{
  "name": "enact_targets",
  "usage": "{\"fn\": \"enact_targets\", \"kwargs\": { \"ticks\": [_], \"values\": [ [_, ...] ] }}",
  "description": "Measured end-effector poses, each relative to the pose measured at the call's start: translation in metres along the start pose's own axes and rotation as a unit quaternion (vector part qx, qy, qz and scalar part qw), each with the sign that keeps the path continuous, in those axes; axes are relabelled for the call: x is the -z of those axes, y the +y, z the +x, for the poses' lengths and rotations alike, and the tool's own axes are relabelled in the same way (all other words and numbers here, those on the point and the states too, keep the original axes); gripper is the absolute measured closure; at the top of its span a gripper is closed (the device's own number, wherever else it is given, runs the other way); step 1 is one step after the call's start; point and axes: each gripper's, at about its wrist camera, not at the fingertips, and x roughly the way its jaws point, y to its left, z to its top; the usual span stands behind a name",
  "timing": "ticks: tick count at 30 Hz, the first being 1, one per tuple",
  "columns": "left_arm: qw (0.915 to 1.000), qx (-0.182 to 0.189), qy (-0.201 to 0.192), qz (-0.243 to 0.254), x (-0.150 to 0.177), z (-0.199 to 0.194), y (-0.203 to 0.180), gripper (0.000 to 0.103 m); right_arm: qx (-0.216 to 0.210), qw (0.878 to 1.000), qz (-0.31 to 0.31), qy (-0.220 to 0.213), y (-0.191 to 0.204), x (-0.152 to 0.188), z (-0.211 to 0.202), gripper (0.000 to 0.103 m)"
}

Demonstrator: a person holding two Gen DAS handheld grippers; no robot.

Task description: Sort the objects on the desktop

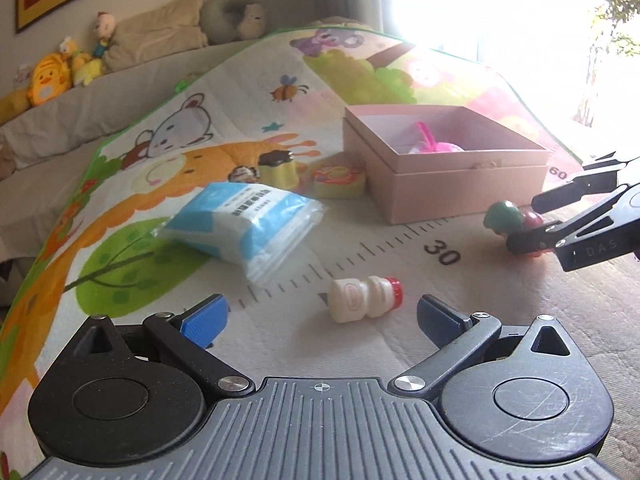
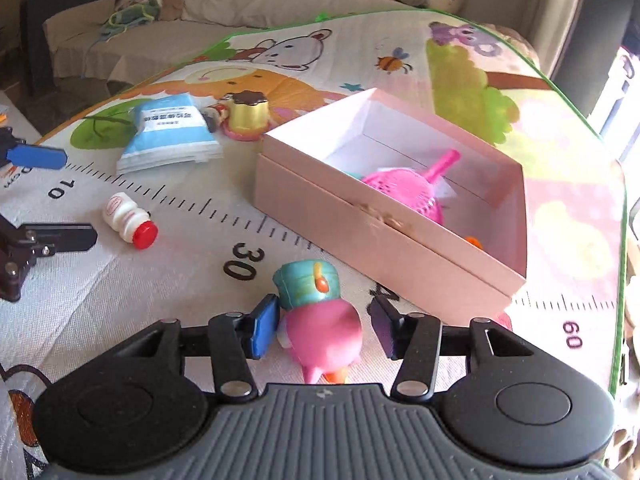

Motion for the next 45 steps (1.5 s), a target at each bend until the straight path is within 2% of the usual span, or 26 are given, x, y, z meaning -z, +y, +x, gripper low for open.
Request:
{"fn": "enact_targets", "kwargs": {
  "ticks": [2, 7, 10, 14, 16, 17, 18, 25, 29, 31, 35, 39, 45],
  "values": [
    [0.9999, 0.005, 0.005, 0.008, -0.002, 0.004, -0.009, 0.000, -0.002, 1.000, 0.025, -0.012, -0.009, 0.008, -0.008, 0.034],
    [0.9996, 0.016, 0.012, 0.020, -0.006, 0.008, -0.025, 0.000, 0.002, 0.998, 0.061, -0.030, -0.019, 0.026, -0.017, 0.026],
    [0.9997, 0.004, 0.006, 0.024, -0.009, 0.009, -0.032, 0.000, 0.005, 0.997, 0.070, -0.029, -0.021, 0.034, -0.016, 0.022],
    [0.9994, -0.020, 0.015, 0.026, -0.012, 0.018, -0.034, 0.001, 0.001, 0.996, 0.090, -0.022, -0.025, 0.043, -0.012, 0.020],
    [0.9989, -0.026, 0.024, 0.031, -0.012, 0.023, -0.036, 0.011, -0.001, 0.995, 0.094, -0.023, -0.025, 0.045, -0.011, 0.020],
    [0.9986, -0.028, 0.028, 0.035, -0.012, 0.026, -0.037, 0.020, -0.001, 0.995, 0.095, -0.023, -0.024, 0.046, -0.011, 0.019],
    [0.9982, -0.033, 0.032, 0.038, -0.013, 0.029, -0.037, 0.022, -0.001, 0.995, 0.097, -0.025, -0.024, 0.047, -0.011, 0.019],
    [0.9956, -0.071, 0.021, 0.057, -0.014, 0.029, -0.029, 0.022, -0.008, 0.996, 0.086, -0.029, -0.021, 0.044, -0.014, 0.018],
    [0.9935, -0.093, 0.015, 0.063, -0.013, 0.023, -0.016, 0.017, -0.014, 0.997, 0.065, -0.032, -0.013, 0.037, -0.012, 0.017],
    [0.9945, -0.084, 0.015, 0.061, -0.013, 0.020, -0.009, 0.016, -0.018, 0.998, 0.060, -0.030, -0.010, 0.033, -0.009, 0.016],
    [0.9975, -0.029, 0.018, 0.062, -0.016, 0.021, -0.007, 0.016, -0.024, 0.998, 0.052, -0.034, -0.002, 0.026, -0.007, 0.013],
    [0.9966, -0.025, 0.023, 0.075, -0.018, 0.037, -0.011, 0.019, -0.026, 0.998, 0.038, -0.041, 0.006, 0.024, -0.012, 0.009],
    [0.9965, 0.037, 0.040, 0.064, -0.020, 0.047, -0.007, 0.019, -0.019, 0.999, 0.033, -0.037, 0.002, 0.025, -0.014, 0.005]
  ]
}}
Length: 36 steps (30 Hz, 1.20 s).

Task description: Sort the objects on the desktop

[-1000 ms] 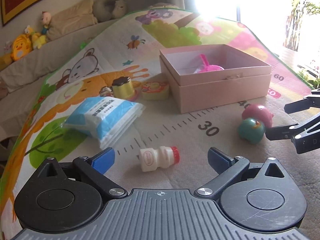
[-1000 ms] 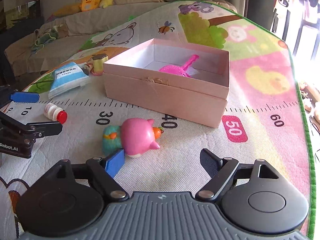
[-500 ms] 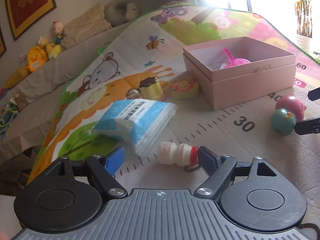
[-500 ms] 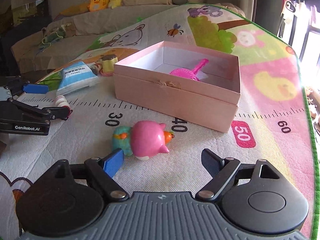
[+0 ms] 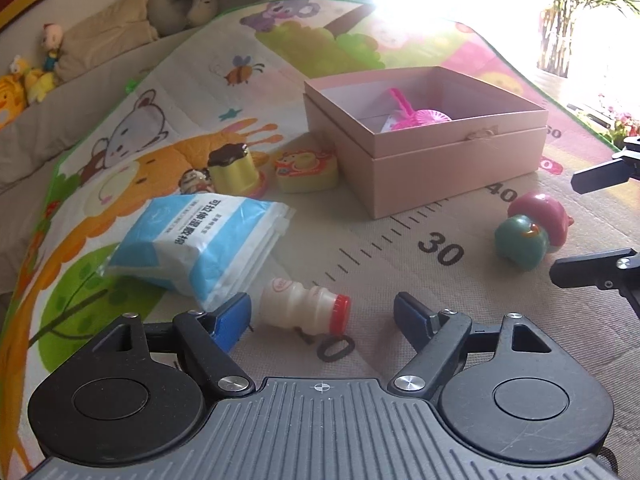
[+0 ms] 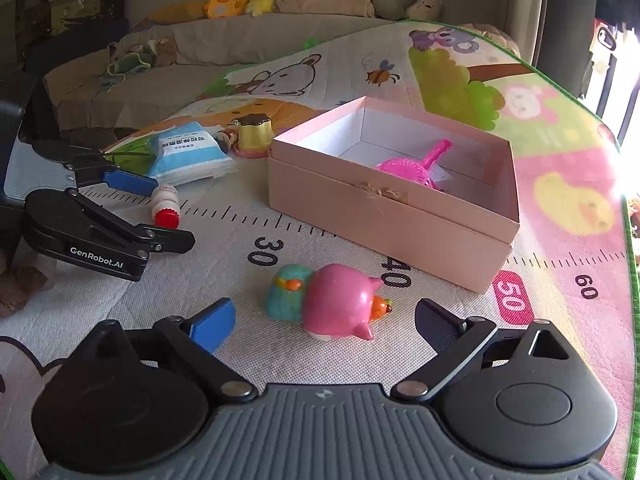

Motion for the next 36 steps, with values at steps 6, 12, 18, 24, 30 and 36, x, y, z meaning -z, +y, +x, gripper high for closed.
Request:
{"fn": "enact_targets", "kwargs": {
  "ticks": [6, 12, 18, 24, 30, 36],
  "values": [
    [0.9995, 0.031, -0.008, 0.001, 0.001, -0.007, -0.012, 0.019, 0.009, 1.000, 0.019, 0.012, -0.007, 0.003, 0.007, 0.005],
    [0.9996, 0.028, -0.002, 0.000, 0.000, -0.003, -0.013, 0.031, 0.010, 1.000, 0.022, 0.012, -0.009, 0.007, 0.004, 0.005],
    [0.9999, 0.014, -0.001, -0.002, -0.001, -0.001, -0.014, 0.041, 0.009, 1.000, 0.024, 0.012, -0.010, 0.008, 0.004, 0.004],
    [1.0000, 0.007, -0.002, -0.003, -0.003, -0.001, -0.015, 0.055, -0.004, 1.000, 0.025, 0.009, -0.003, 0.004, 0.008, 0.003],
    [0.9999, 0.006, 0.005, -0.010, 0.000, -0.005, -0.017, 0.055, -0.008, 0.999, 0.045, 0.022, -0.001, -0.006, 0.026, 0.003],
    [1.0000, -0.004, 0.003, -0.004, -0.001, -0.025, -0.023, 0.055, -0.015, 0.998, 0.040, 0.044, 0.001, -0.008, 0.013, 0.030]
  ]
}}
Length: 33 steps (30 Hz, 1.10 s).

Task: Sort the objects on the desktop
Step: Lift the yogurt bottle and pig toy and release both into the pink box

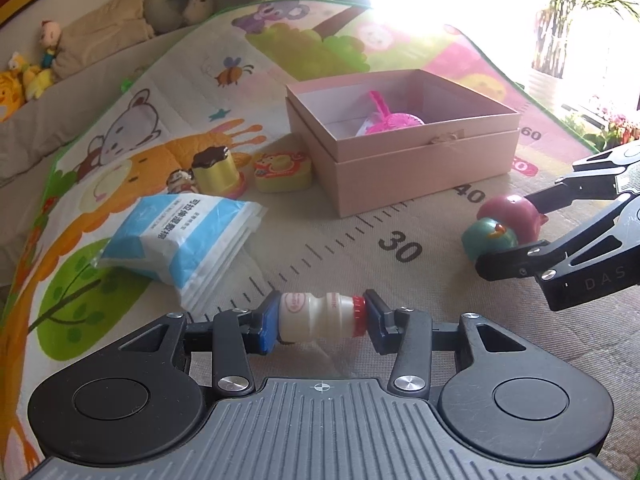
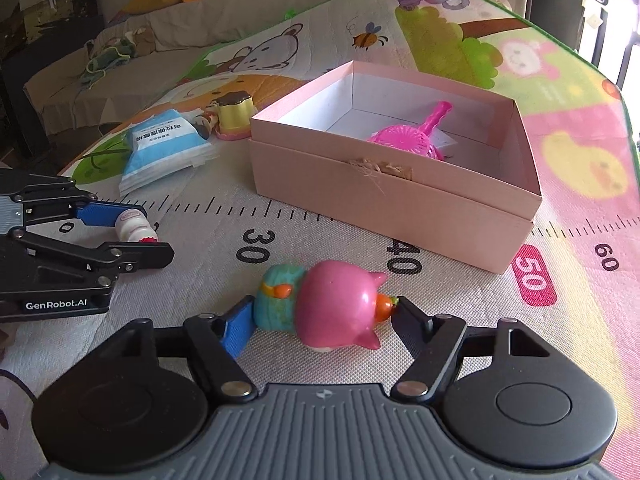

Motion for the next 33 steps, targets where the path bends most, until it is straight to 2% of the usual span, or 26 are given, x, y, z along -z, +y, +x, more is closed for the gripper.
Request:
{"fn": "enact_targets", "kwargs": {
  "ticks": [3, 7, 11, 15, 20, 23, 25, 27, 29, 33],
  "values": [
    [0.9998, -0.001, -0.018, 0.010, -0.004, -0.020, -0.007, 0.055, -0.007, 1.000, -0.016, -0.009, 0.002, 0.005, -0.028, 0.032],
    [0.9966, -0.005, -0.073, 0.037, -0.021, -0.059, -0.022, 0.055, -0.041, 0.998, -0.014, -0.037, -0.006, -0.002, -0.083, 0.032],
    [0.9862, -0.015, -0.147, 0.074, -0.062, -0.084, -0.036, 0.055, -0.068, 0.991, 0.011, -0.117, -0.026, -0.042, -0.149, 0.032],
    [0.9809, -0.010, -0.178, 0.079, -0.106, -0.071, -0.041, 0.055, -0.048, 0.984, 0.023, -0.167, -0.047, -0.088, -0.170, 0.032],
    [0.9823, -0.003, -0.175, 0.066, -0.156, -0.012, -0.038, 0.055, -0.038, 0.986, 0.060, -0.149, -0.077, -0.142, -0.131, 0.032],
    [0.9887, 0.015, -0.147, 0.024, -0.183, 0.031, -0.020, 0.054, -0.013, 0.988, 0.076, -0.132, -0.094, -0.171, -0.085, 0.032],
    [0.9916, 0.027, -0.126, -0.006, -0.189, 0.053, -0.005, 0.045, -0.018, 0.991, 0.091, -0.098, -0.105, -0.184, -0.049, 0.031],
    [0.9921, 0.014, -0.122, -0.025, -0.178, 0.059, 0.010, 0.032, -0.020, 0.991, 0.117, -0.063, -0.113, -0.185, -0.020, 0.029],
    [0.9916, 0.003, -0.125, -0.034, -0.152, 0.050, 0.024, 0.021, -0.023, 0.991, 0.120, -0.052, -0.116, -0.179, -0.005, 0.029],
    [0.9921, -0.033, -0.117, -0.031, -0.095, 0.030, 0.041, 0.013, -0.012, 0.991, 0.122, -0.059, -0.119, -0.175, 0.005, 0.020]
  ]
}}
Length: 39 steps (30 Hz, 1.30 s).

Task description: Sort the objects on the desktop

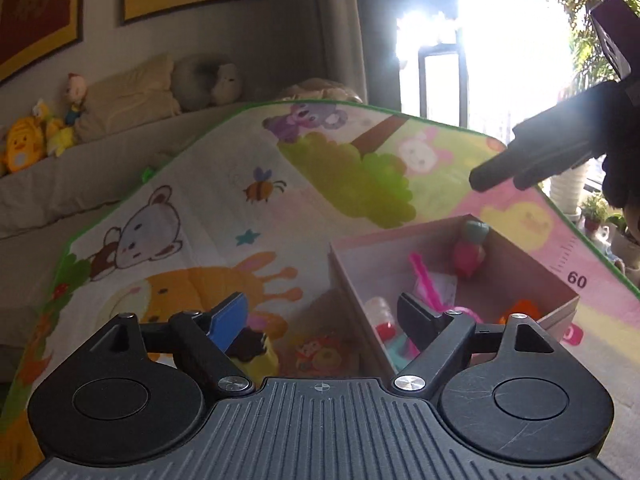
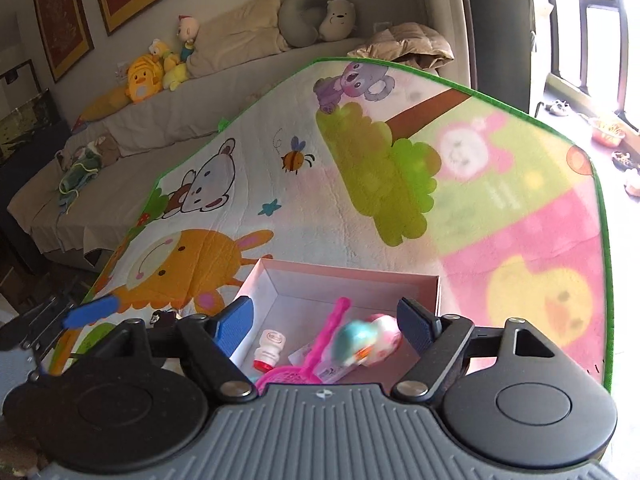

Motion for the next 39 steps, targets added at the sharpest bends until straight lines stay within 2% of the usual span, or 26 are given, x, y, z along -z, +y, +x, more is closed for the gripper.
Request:
{"fn": "enact_targets", "kwargs": {
  "ticks": [4, 8, 12, 16, 18, 20, 21, 23, 24, 27, 29, 30, 31, 34, 37, 39],
  "values": [
    [0.9991, -0.036, 0.022, -0.007, 0.046, -0.019, 0.017, 0.009, 0.005, 1.000, -0.004, 0.009, 0.011, -0.005, 0.013, 0.019],
    [0.9963, -0.072, 0.036, -0.030, 0.076, -0.032, 0.038, 0.007, -0.008, 0.999, -0.032, 0.028, 0.046, -0.007, 0.031, 0.018],
    [0.9924, -0.079, 0.048, -0.081, 0.093, -0.036, 0.063, 0.006, -0.041, 0.995, -0.068, 0.068, 0.104, -0.005, 0.067, 0.018],
    [0.9902, -0.066, 0.051, -0.112, 0.103, -0.035, 0.073, 0.006, -0.074, 0.987, -0.066, 0.127, 0.154, -0.003, 0.120, 0.018],
    [0.9915, -0.058, 0.035, -0.111, 0.104, -0.039, 0.071, 0.005, -0.069, 0.984, -0.083, 0.141, 0.178, 0.003, 0.145, 0.018],
    [0.9923, -0.055, 0.022, -0.109, 0.105, -0.043, 0.069, 0.003, -0.050, 0.982, -0.119, 0.138, 0.199, 0.011, 0.165, 0.019],
    [0.9926, -0.053, 0.019, -0.108, 0.105, -0.043, 0.068, 0.003, -0.041, 0.980, -0.131, 0.141, 0.206, 0.014, 0.174, 0.022],
    [0.9932, -0.044, 0.011, -0.107, 0.105, -0.045, 0.067, 0.003, -0.045, 0.977, -0.134, 0.162, 0.212, 0.020, 0.187, 0.048],
    [0.9934, -0.038, 0.011, -0.107, 0.105, -0.045, 0.067, 0.003, -0.056, 0.976, -0.125, 0.168, 0.211, 0.021, 0.189, 0.052],
    [0.9932, -0.014, 0.018, -0.114, 0.105, -0.046, 0.070, 0.002, -0.084, 0.968, -0.118, 0.205, 0.209, 0.028, 0.180, 0.054],
    [0.9925, 0.011, 0.027, -0.118, 0.107, -0.048, 0.070, 0.001, -0.133, 0.948, -0.133, 0.257, 0.209, 0.035, 0.167, 0.055],
    [0.9925, 0.015, 0.027, -0.118, 0.107, -0.048, 0.069, 0.000, -0.149, 0.943, -0.144, 0.260, 0.209, 0.036, 0.155, 0.054],
    [0.9931, 0.013, 0.026, -0.114, 0.107, -0.049, 0.067, 0.000, -0.151, 0.945, -0.158, 0.245, 0.210, 0.034, 0.144, 0.053],
    [0.9946, 0.012, 0.029, -0.099, 0.107, -0.045, 0.059, 0.000, -0.125, 0.961, -0.147, 0.197, 0.210, 0.022, 0.134, 0.033],
    [0.9949, 0.006, 0.028, -0.097, 0.108, -0.045, 0.059, 0.000, -0.109, 0.970, -0.088, 0.200, 0.208, 0.016, 0.160, 0.032],
    [0.9940, 0.006, 0.031, -0.105, 0.108, -0.043, 0.061, 0.000, -0.108, 0.969, -0.044, 0.218, 0.210, 0.020, 0.188, 0.032]
  ]
}}
